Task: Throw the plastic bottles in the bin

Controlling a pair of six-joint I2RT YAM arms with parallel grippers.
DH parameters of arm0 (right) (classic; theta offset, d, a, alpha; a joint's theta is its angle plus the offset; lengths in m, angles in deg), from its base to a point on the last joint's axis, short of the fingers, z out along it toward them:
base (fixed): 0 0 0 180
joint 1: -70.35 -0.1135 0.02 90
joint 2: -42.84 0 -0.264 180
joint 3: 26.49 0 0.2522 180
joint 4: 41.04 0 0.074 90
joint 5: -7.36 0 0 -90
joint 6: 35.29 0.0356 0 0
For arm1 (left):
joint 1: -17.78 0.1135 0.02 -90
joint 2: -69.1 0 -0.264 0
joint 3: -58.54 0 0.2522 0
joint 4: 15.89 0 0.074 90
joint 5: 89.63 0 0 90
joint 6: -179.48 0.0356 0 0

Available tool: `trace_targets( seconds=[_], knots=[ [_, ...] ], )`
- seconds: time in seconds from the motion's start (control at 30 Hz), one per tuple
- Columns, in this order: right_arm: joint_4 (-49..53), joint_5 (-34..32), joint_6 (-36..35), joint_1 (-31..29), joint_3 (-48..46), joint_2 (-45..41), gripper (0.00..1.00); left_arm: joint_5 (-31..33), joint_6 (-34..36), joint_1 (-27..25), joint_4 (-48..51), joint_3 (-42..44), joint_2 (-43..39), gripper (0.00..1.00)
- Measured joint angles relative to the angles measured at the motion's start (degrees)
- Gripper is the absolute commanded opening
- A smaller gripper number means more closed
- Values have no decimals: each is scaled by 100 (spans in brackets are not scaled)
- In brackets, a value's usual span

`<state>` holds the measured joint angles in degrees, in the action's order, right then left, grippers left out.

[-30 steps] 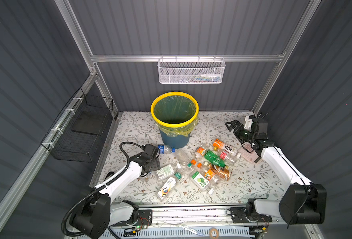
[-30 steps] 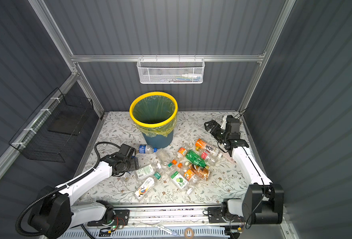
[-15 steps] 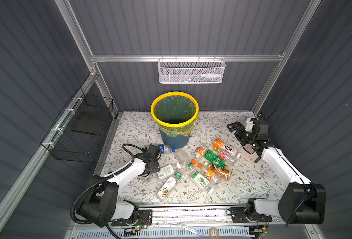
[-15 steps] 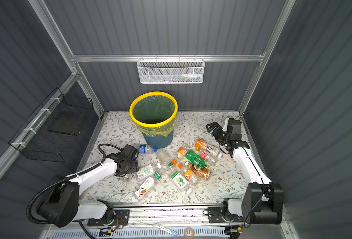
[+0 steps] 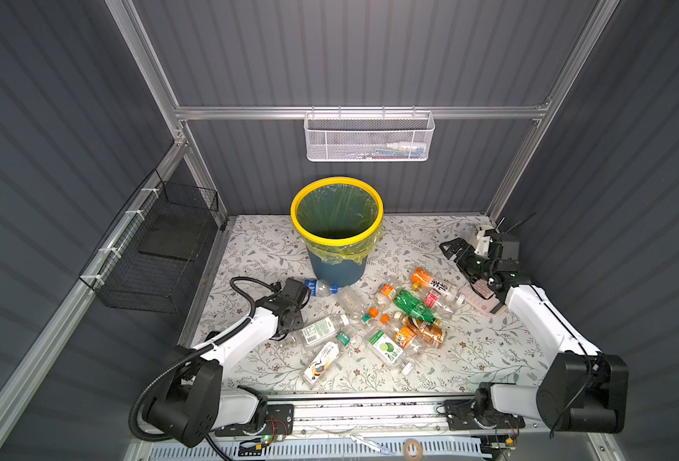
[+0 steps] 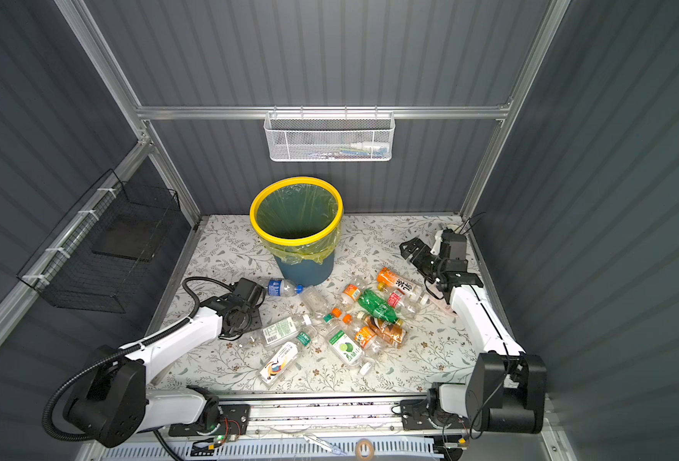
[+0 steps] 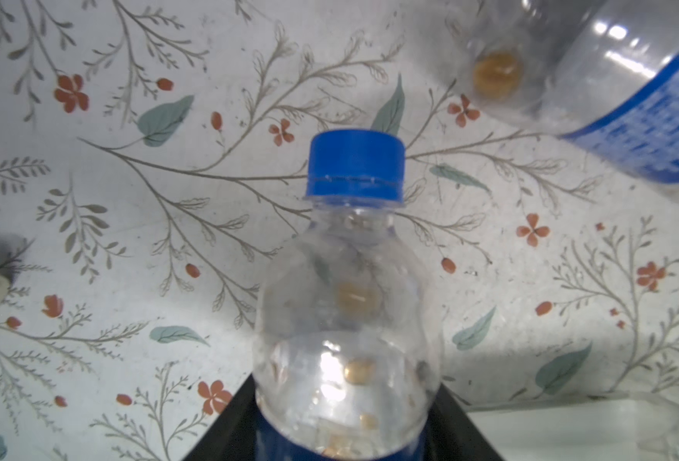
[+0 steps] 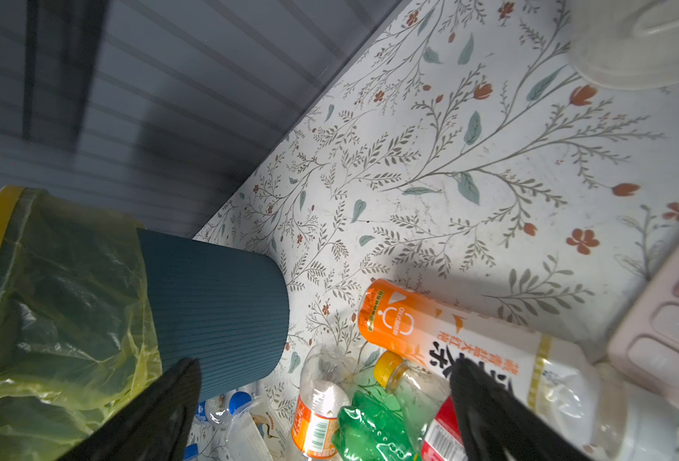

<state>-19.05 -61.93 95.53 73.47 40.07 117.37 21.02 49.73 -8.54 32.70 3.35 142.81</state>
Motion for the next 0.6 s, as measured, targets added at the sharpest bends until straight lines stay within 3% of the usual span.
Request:
trace_targets(
  seconds=[0.3, 0.47, 0.6],
  knots=[
    [63, -44, -57, 321, -251, -214, 99, 734, -142, 0, 391, -476, -1316, 50],
    [85, -166, -61, 446, -459, -411, 99, 1228, 269, 0, -20, -1829, -1578, 46],
    [170, -201, -103, 474, -496, -527, 99, 1141, 905, 0, -581, -3309, -962, 49]
  ],
)
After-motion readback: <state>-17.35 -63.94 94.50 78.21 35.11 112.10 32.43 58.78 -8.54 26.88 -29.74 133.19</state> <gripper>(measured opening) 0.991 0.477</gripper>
